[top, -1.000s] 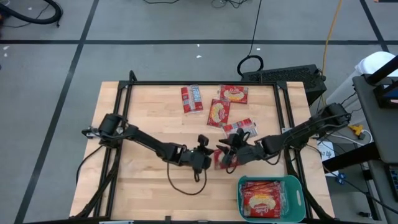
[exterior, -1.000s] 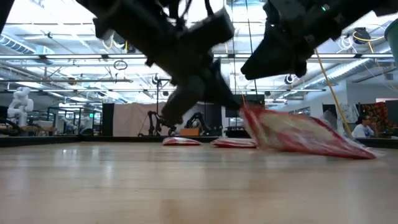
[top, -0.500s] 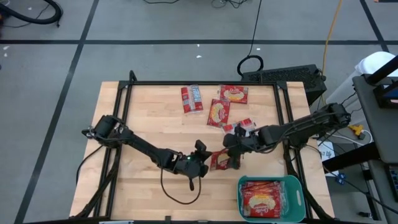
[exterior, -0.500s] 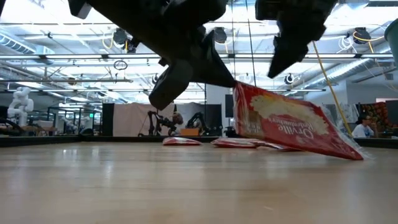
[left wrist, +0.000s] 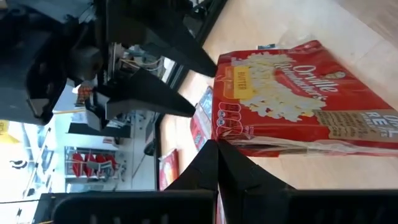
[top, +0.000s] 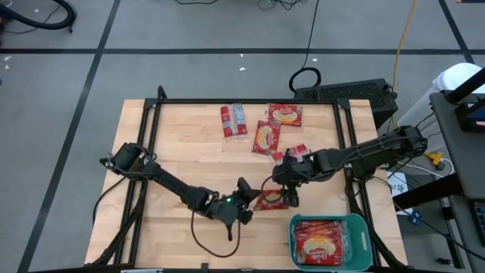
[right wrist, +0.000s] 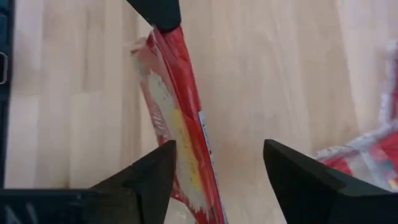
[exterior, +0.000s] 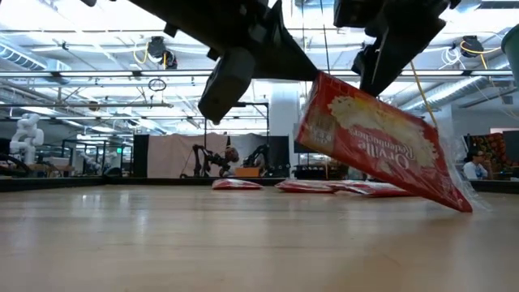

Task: Sort popcorn bags into baskets
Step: Put the popcorn bag into the green bin

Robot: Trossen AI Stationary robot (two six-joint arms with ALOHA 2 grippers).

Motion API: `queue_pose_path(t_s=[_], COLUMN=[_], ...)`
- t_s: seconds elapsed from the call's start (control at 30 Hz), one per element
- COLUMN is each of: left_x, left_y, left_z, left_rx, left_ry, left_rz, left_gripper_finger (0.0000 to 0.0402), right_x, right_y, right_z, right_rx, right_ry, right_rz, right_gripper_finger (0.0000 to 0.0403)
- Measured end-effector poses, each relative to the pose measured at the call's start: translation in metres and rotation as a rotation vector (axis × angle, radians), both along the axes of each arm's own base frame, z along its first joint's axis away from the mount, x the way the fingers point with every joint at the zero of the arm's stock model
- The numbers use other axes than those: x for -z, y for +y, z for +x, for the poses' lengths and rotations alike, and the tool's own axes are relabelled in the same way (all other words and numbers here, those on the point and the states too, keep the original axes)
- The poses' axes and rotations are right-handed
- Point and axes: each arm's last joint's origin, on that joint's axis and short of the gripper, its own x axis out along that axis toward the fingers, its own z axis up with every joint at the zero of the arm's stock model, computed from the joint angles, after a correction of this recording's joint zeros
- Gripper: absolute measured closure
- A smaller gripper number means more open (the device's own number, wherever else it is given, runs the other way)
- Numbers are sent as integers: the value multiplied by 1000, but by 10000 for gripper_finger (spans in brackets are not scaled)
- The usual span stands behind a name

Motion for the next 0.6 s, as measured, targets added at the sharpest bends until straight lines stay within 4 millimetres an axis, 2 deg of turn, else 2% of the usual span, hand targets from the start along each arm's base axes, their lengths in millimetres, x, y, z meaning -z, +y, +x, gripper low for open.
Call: queue_pose_path(t_s=[0.17, 0.33, 0.47, 0.6], left_x=[0, -1, -2, -2], left_y=[-1, -1, -3, -3], left_z=[0, 0, 0, 0], left_rx=[4, 3, 6, 5], left_ry=[-3, -11, -18, -17], left_rz=[1, -3, -6, -8], left_gripper_finger=[401, 401, 401, 401], right_x=[-1, 12, 27, 30], right_y=[2, 5, 7, 7], right_z=[3, 8, 12, 13], right_rx=[-15, -36, -55, -64], right_ry=[-26, 12, 56, 70], right_rz=[32, 67, 89, 101], right_gripper_finger=[174, 207, 242, 299])
